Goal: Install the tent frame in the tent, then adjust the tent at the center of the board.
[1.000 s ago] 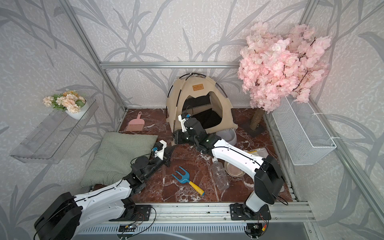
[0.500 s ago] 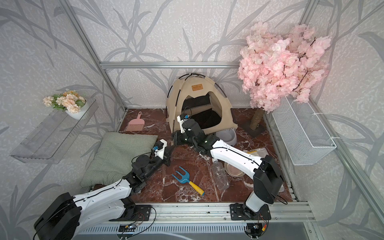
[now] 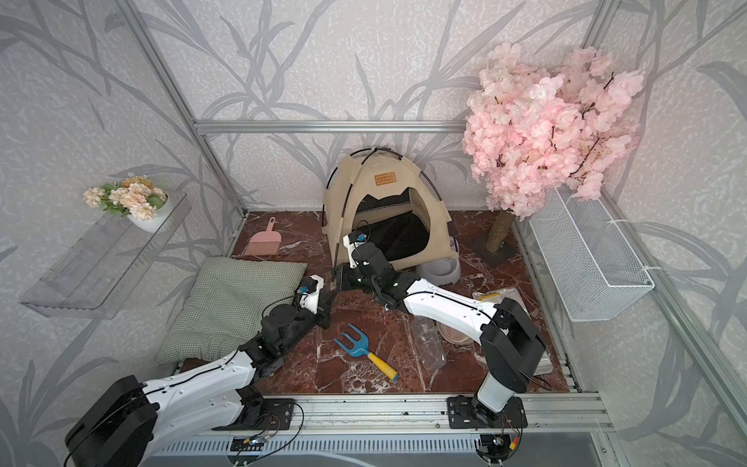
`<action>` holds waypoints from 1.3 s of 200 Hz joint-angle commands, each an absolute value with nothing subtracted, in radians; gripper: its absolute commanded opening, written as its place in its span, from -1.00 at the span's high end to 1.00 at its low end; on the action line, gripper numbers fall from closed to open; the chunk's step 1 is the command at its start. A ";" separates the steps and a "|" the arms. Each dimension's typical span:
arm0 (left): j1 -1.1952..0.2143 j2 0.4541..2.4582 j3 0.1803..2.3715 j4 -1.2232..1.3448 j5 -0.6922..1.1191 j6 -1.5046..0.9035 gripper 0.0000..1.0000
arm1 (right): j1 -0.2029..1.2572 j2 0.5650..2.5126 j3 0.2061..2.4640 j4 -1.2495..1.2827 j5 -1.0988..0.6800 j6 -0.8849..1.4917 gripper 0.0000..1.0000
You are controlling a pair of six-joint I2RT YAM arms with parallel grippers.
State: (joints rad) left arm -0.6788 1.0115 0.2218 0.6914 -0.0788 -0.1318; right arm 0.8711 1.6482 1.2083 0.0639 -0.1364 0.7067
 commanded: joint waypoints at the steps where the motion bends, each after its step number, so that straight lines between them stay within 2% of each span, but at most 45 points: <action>1: -0.672 1.006 0.156 0.918 -0.120 -0.126 1.00 | 0.852 1.655 1.212 0.002 -0.133 0.682 0.85; 15: -0.672 1.034 0.124 1.003 -0.120 -0.106 1.00 | 0.850 1.656 1.229 -0.037 -0.113 0.688 0.73; 30: -0.672 1.055 0.124 1.006 -0.121 -0.087 1.00 | 0.846 1.655 1.257 -0.076 -0.094 0.689 0.55; 80: -0.672 1.060 0.109 1.015 -0.120 -0.079 1.00 | 0.839 1.630 1.346 -0.206 0.013 0.677 0.13; 126: -0.672 1.059 0.120 1.008 -0.095 -0.075 1.00 | 0.825 1.595 1.445 -0.297 0.068 0.645 0.09; 159: -0.672 1.059 0.130 0.992 -0.093 -0.060 1.00 | 0.825 1.656 1.565 -0.389 0.128 0.615 0.21; 184: -0.673 1.063 0.124 1.000 -0.089 -0.064 1.00 | 0.826 1.657 1.575 -0.370 0.165 0.647 0.28; 260: -0.674 1.054 0.145 0.980 -0.091 -0.050 1.00 | 0.900 1.744 1.633 -0.341 0.142 0.710 0.27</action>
State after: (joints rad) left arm -0.6777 1.0733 0.1280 0.9569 -0.0883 -0.0669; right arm 0.8989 1.6863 1.5967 -0.3557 0.1307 0.6792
